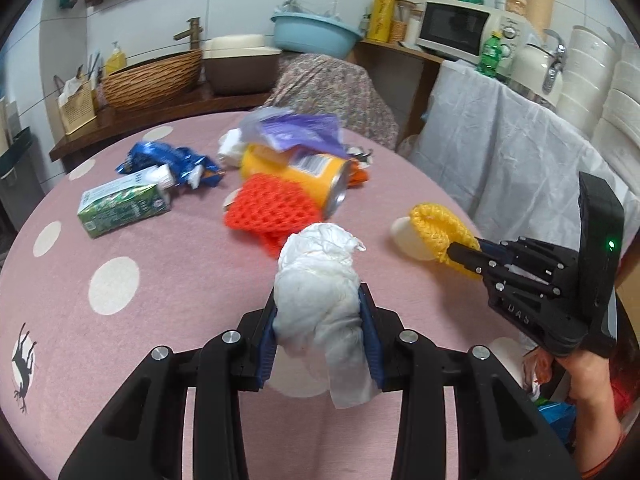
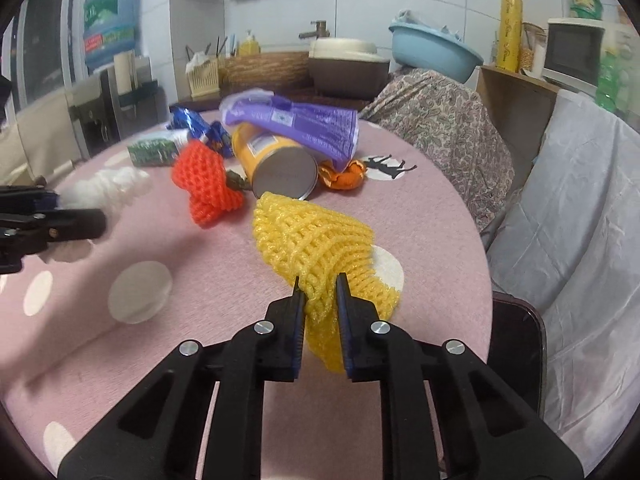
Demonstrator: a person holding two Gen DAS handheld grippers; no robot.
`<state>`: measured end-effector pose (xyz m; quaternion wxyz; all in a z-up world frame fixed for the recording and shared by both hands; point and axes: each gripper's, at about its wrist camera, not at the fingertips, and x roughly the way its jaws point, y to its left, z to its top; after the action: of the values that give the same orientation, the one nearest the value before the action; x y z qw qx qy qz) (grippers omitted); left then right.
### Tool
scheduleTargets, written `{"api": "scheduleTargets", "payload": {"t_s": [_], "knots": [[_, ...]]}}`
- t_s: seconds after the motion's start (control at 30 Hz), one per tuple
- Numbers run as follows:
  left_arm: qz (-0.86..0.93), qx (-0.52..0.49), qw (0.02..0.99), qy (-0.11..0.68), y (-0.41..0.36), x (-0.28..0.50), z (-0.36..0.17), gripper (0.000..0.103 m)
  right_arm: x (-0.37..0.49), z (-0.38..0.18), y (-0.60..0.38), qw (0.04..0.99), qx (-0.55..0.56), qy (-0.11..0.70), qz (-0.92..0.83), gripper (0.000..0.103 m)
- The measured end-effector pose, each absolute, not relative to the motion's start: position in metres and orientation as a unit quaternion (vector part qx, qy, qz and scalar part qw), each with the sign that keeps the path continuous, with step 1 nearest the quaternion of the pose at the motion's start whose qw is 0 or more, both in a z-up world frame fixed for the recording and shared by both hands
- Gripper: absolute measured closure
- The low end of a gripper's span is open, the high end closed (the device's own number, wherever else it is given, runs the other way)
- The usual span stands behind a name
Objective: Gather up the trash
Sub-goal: 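Carry tissue and yellow net to the bin and release both inside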
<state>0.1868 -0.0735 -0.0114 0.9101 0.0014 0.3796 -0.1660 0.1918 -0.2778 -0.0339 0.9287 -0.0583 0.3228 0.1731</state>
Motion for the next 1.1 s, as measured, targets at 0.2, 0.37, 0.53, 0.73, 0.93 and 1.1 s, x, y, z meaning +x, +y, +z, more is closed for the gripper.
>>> {"api": "scheduleTargets", "payload": {"t_s": [0.2, 0.37, 0.53, 0.73, 0.93, 1.1], "knots": [[-0.215, 0.016, 0.905, 0.366, -0.121, 0.186, -0.003, 0.066, 0.154, -0.018, -0.316, 0.943, -0.006, 0.284, 0.175, 0.088], [-0.265, 0.035, 0.895, 0.356, -0.169, 0.188, 0.004, 0.066, 0.129, -0.015, -0.356, 0.951, 0.025, 0.264, 0.158, 0.088], [-0.298, 0.055, 0.883, 0.358, -0.211, 0.196, 0.002, 0.066, 0.111, -0.018, -0.400, 0.958, 0.049, 0.255, 0.120, 0.088], [-0.322, 0.058, 0.870, 0.369, -0.251, 0.218, -0.002, 0.066, 0.114, -0.043, -0.456, 0.954, 0.085, 0.279, 0.063, 0.088], [-0.345, 0.074, 0.850, 0.391, -0.304, 0.237, -0.007, 0.066, 0.148, -0.092, -0.489, 0.940, 0.107, 0.323, 0.034, 0.088], [-0.349, 0.085, 0.837, 0.414, -0.344, 0.252, -0.023, 0.066, 0.180, -0.144, -0.509, 0.918, 0.150, 0.367, 0.019, 0.088]]}}
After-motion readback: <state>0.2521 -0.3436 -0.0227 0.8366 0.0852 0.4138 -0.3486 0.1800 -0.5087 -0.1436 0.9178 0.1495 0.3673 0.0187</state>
